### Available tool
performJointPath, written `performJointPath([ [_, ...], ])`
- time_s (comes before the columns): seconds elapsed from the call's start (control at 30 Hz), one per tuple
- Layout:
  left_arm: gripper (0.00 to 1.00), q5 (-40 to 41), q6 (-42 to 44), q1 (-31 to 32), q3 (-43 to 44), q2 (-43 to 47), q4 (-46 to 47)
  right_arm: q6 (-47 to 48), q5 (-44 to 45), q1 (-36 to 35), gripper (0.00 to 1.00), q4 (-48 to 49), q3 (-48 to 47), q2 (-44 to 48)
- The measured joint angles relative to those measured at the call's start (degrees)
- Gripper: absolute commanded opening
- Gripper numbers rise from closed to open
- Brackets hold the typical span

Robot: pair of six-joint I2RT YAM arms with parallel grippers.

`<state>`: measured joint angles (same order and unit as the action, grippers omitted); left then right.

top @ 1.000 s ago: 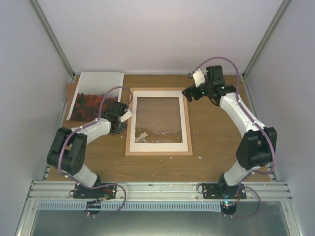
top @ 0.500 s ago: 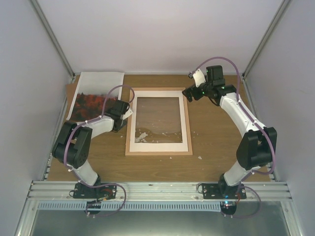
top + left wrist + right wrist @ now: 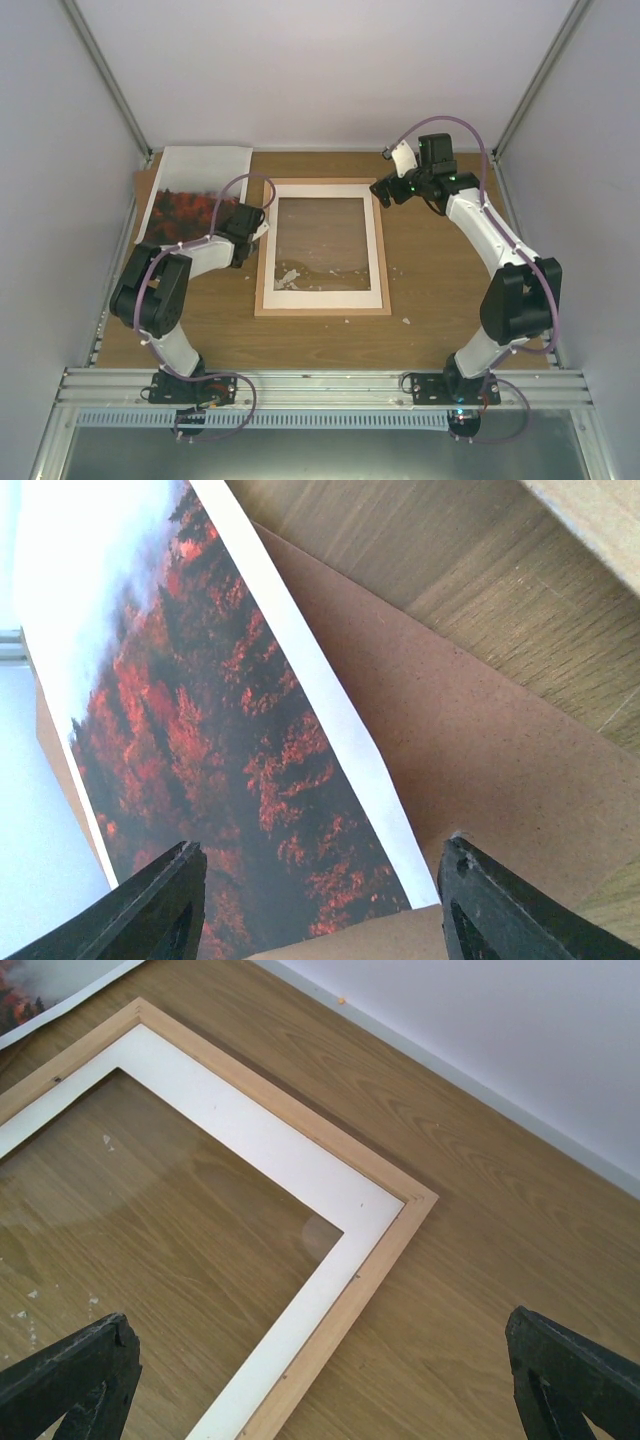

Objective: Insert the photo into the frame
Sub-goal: Pick up the photo at the center of the board.

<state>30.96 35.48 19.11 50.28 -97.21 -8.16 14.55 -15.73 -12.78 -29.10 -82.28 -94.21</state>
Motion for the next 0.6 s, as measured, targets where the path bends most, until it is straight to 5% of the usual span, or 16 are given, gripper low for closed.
performJointPath([
  [0.33, 0.40, 2.0, 0.5, 0.0, 0.0, -2.9, 1.2, 0.0, 0.0, 0.0, 0.99, 0.0, 0.0, -0.4],
  [0.6, 0.10, 3.5, 1.4, 0.4, 0.3, -3.3, 1.1, 0.0, 0.0, 0.0, 1.00, 0.0, 0.0, -0.4],
])
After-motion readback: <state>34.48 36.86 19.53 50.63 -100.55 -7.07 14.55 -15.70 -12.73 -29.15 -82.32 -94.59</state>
